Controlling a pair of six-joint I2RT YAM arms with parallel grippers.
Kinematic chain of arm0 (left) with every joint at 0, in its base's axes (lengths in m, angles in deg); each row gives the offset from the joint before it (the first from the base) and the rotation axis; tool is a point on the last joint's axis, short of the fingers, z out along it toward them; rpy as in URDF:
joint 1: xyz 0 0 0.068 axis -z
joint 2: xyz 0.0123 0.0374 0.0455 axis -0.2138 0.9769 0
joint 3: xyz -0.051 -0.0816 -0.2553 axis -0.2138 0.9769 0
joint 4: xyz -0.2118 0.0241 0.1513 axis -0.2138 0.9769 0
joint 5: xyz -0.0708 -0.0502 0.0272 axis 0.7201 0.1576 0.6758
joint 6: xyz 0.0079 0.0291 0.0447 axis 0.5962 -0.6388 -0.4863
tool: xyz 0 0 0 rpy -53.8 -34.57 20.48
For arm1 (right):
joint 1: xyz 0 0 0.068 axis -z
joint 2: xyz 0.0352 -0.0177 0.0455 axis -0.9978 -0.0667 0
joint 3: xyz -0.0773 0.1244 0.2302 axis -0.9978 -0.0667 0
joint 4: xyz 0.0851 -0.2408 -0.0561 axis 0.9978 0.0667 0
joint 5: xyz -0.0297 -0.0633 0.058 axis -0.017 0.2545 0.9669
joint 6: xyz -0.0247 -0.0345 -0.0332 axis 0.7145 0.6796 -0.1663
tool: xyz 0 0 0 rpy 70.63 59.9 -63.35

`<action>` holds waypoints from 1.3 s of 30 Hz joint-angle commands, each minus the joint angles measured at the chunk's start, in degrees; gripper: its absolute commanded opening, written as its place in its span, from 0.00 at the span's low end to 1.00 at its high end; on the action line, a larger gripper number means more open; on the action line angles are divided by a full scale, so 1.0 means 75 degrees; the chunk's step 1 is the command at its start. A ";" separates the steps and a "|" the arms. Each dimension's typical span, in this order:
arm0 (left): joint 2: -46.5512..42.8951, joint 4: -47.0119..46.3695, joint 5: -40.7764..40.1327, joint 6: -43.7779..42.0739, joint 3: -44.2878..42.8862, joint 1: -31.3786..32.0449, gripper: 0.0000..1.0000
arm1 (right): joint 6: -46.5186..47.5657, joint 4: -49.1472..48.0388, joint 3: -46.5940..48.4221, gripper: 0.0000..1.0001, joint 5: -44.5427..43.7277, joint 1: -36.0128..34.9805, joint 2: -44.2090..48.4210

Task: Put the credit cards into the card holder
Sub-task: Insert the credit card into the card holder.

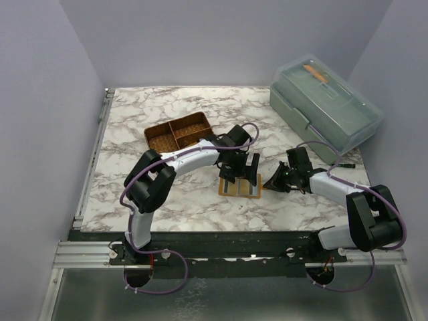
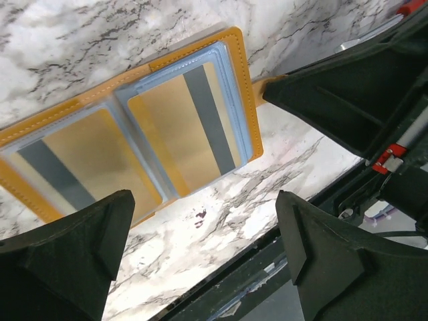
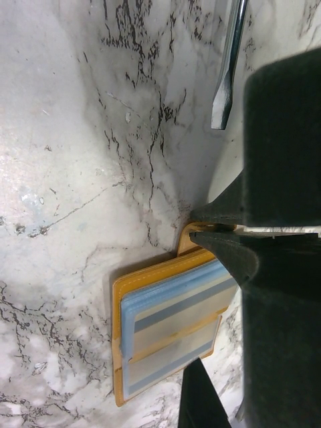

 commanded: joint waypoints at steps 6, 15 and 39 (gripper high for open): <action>-0.0087 -0.0141 -0.0012 -0.0068 0.0104 -0.0053 0.31 | 0.0356 0.0506 -0.0054 0.00 -0.0556 0.0046 -0.0051; 0.0461 -0.0181 -0.0266 -0.0044 0.0047 -0.0048 0.03 | 0.0358 0.0541 -0.0047 0.00 -0.0552 0.0047 -0.0039; 0.0875 -0.0373 -0.0523 -0.0050 0.0373 -0.0078 0.00 | 0.1325 0.0664 0.0930 0.54 0.1817 -0.0001 0.0714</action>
